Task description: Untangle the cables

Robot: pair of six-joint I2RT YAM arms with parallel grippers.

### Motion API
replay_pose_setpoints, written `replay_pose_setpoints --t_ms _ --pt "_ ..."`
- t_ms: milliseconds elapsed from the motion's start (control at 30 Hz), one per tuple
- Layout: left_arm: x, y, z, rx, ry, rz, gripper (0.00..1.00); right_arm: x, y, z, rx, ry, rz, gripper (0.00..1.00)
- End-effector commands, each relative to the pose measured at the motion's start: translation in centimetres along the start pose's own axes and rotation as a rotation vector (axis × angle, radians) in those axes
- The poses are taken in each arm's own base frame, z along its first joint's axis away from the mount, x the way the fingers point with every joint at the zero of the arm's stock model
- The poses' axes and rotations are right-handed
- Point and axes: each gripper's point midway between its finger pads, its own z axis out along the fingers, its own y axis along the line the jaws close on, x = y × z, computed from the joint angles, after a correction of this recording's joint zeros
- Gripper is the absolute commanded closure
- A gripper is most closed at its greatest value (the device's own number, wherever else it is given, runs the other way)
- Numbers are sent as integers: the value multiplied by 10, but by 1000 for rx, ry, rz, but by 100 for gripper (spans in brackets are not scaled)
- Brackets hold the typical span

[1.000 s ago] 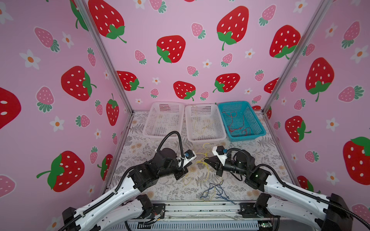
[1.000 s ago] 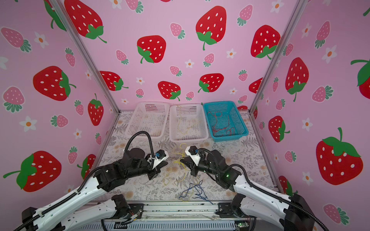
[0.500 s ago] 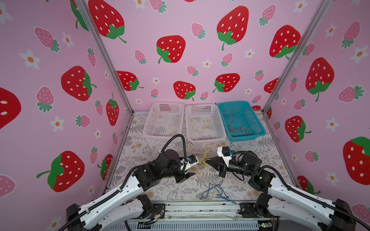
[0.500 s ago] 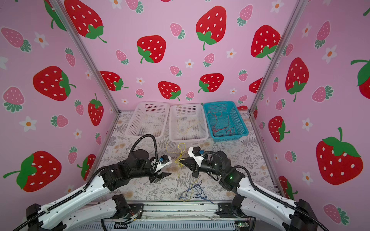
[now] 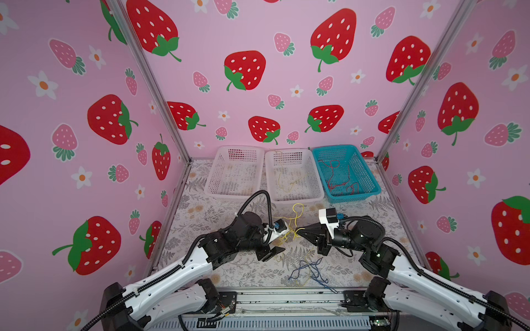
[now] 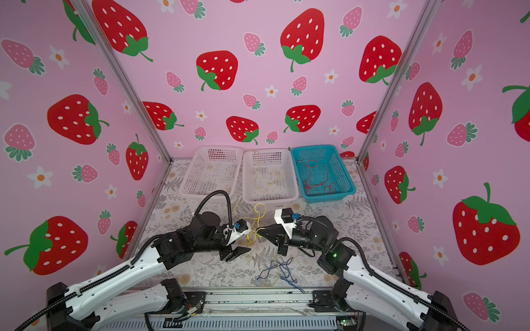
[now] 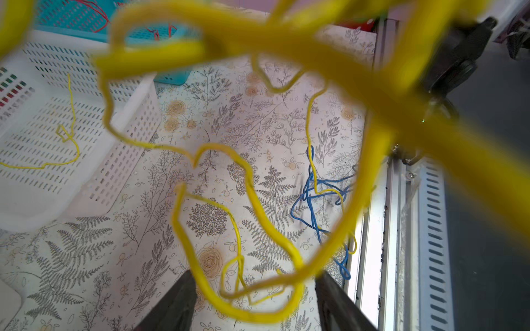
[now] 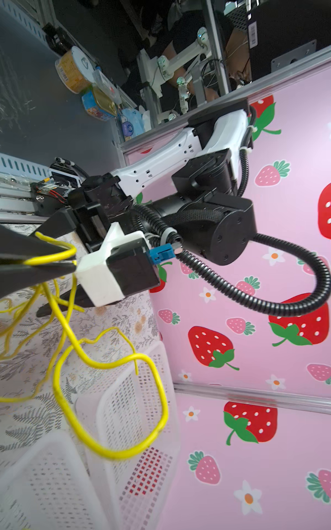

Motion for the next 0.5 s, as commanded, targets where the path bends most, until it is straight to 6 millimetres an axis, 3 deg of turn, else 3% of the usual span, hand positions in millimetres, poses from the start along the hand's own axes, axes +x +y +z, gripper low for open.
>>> replay_pose_setpoints --t_ms 0,233,333,467 --pt "-23 8 -8 -60 -121 27 29 -41 17 -4 -67 -109 -29 100" --pt "-46 13 -20 -98 -235 48 33 -54 27 -5 -121 -142 -10 100" --pt "-48 5 -19 -49 -234 51 43 -58 29 -6 -129 -151 -8 100" --pt "-47 -2 -18 -5 -223 51 64 -58 27 -6 -114 -153 -4 100"
